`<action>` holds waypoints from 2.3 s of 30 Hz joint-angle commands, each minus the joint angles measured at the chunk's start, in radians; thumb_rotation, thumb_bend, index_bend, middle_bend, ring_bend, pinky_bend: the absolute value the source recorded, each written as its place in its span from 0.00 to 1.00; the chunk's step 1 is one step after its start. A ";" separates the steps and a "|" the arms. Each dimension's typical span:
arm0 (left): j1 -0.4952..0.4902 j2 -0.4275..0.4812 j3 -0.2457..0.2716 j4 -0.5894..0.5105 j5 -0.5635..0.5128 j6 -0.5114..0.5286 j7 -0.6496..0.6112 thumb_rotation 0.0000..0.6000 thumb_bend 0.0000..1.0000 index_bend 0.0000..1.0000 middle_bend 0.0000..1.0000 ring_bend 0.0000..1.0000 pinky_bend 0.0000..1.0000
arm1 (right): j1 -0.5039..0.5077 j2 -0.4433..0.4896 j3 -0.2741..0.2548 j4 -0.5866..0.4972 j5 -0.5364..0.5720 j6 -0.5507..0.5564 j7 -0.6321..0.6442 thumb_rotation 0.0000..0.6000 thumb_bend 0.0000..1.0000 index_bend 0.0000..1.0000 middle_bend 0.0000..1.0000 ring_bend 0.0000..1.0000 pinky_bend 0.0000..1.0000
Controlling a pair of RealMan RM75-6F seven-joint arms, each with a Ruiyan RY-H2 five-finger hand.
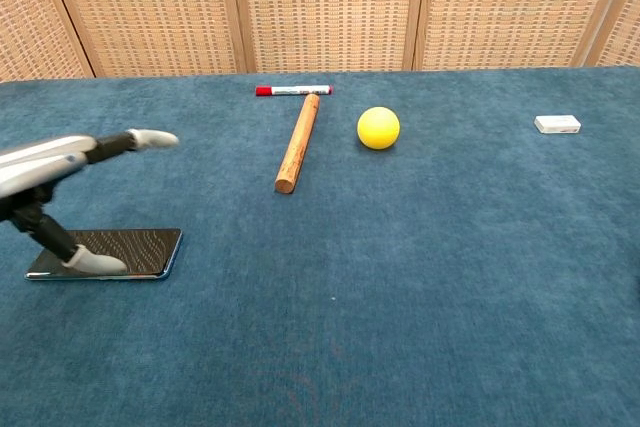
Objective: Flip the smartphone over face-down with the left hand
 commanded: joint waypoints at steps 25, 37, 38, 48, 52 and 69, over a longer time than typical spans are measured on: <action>0.108 -0.216 0.062 0.420 0.079 0.111 -0.051 1.00 0.33 0.16 0.00 0.01 0.09 | -0.002 0.018 -0.002 -0.010 -0.002 -0.001 0.042 1.00 0.00 0.00 0.00 0.00 0.00; 0.090 -0.250 0.038 0.451 0.065 0.078 -0.021 1.00 0.34 0.17 0.00 0.01 0.09 | 0.002 0.022 0.000 -0.007 0.013 -0.017 0.061 1.00 0.00 0.00 0.00 0.00 0.00; 0.088 -0.251 0.037 0.451 0.065 0.076 -0.017 1.00 0.34 0.17 0.00 0.01 0.09 | 0.003 0.023 0.000 -0.007 0.014 -0.017 0.063 1.00 0.00 0.00 0.00 0.00 0.00; 0.086 -0.273 0.031 0.481 0.051 0.056 -0.005 1.00 0.34 0.17 0.00 0.01 0.09 | 0.004 0.024 -0.001 -0.005 0.016 -0.021 0.068 1.00 0.00 0.00 0.00 0.00 0.00; 0.086 -0.280 0.028 0.500 0.051 0.058 -0.017 1.00 0.34 0.18 0.00 0.01 0.09 | 0.004 0.023 -0.001 -0.005 0.015 -0.020 0.067 1.00 0.00 0.00 0.00 0.00 0.00; 0.074 -0.303 0.011 0.545 0.049 0.050 -0.038 1.00 0.60 0.28 0.08 0.12 0.20 | 0.004 0.024 0.000 -0.004 0.017 -0.020 0.077 1.00 0.00 0.00 0.00 0.00 0.00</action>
